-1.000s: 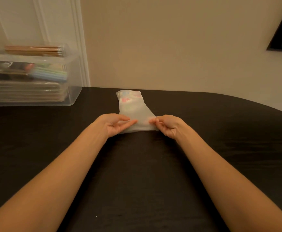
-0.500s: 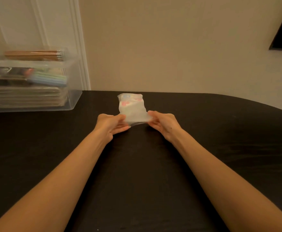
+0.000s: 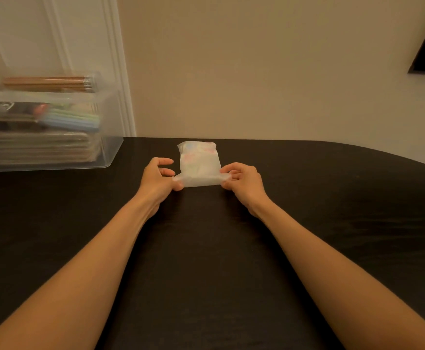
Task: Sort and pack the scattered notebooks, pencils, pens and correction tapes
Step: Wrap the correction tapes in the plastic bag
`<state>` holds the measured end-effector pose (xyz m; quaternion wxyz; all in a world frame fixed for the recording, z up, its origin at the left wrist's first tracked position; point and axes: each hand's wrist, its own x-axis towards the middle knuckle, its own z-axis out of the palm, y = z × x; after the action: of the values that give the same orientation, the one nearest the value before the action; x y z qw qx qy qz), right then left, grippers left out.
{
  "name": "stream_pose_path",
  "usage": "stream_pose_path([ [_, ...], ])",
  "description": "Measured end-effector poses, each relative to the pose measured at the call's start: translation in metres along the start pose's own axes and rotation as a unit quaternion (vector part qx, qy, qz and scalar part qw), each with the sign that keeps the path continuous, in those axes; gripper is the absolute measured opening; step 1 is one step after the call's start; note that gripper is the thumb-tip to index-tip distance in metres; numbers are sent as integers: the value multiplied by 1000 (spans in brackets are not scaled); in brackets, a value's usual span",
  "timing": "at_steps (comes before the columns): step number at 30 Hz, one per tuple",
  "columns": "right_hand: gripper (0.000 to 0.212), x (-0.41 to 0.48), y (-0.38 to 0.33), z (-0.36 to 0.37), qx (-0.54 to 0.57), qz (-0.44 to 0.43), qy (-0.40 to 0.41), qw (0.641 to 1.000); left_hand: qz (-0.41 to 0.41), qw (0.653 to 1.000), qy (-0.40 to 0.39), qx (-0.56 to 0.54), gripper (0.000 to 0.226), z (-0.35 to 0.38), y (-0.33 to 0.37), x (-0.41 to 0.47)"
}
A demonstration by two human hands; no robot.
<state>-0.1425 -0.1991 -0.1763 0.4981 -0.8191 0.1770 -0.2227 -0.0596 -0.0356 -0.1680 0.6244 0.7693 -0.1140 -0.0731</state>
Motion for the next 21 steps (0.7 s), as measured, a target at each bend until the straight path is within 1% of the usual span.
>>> stream_pose_path([
  [3, 11, 3, 4, 3, -75, -56, 43, 995, 48, 997, -4, 64, 45, 1, -3, 2],
  [4, 7, 5, 5, 3, -101, -65, 59, 991, 62, 995, -5, 79, 41, 2, -5, 3],
  [6, 6, 7, 5, 3, -128, -76, 70, 986, 81, 992, 3, 101, 32, 2, -6, 5],
  [7, 7, 7, 4, 3, -121, -70, 63, 988, 89, 990, 10, 109, 26, 2, -6, 6],
  [9, 9, 6, 2, 2, -68, -35, 43, 996, 110, 986, 21, 123, 13, 2, -4, 7],
  [12, 17, 5, -2, -2, 74, 23, 4, 997, 144, 975, 17, 171, 6, 3, 0, 7],
  [14, 18, 5, -4, -4, 161, 49, -23, 985, 131, 982, 0, 134, 9, 5, 0, 7],
  [16, 17, 7, -5, -5, 222, 74, -33, 972, 82, 995, -20, 49, 11, 6, 2, 8],
  [17, 18, 8, -5, -5, 232, 81, -30, 969, 51, 998, -27, 1, 10, 5, 4, 8],
  [19, 19, 10, -3, -5, 199, 80, -21, 976, -8, 994, -39, -102, 7, 4, 7, 9],
  [20, 17, 11, -1, -5, 170, 73, -20, 983, -30, 990, -42, -135, 5, 3, 9, 10],
  [21, 12, 13, 0, -4, 145, 67, -22, 987, -43, 988, -41, -145, 4, 2, 9, 11],
])
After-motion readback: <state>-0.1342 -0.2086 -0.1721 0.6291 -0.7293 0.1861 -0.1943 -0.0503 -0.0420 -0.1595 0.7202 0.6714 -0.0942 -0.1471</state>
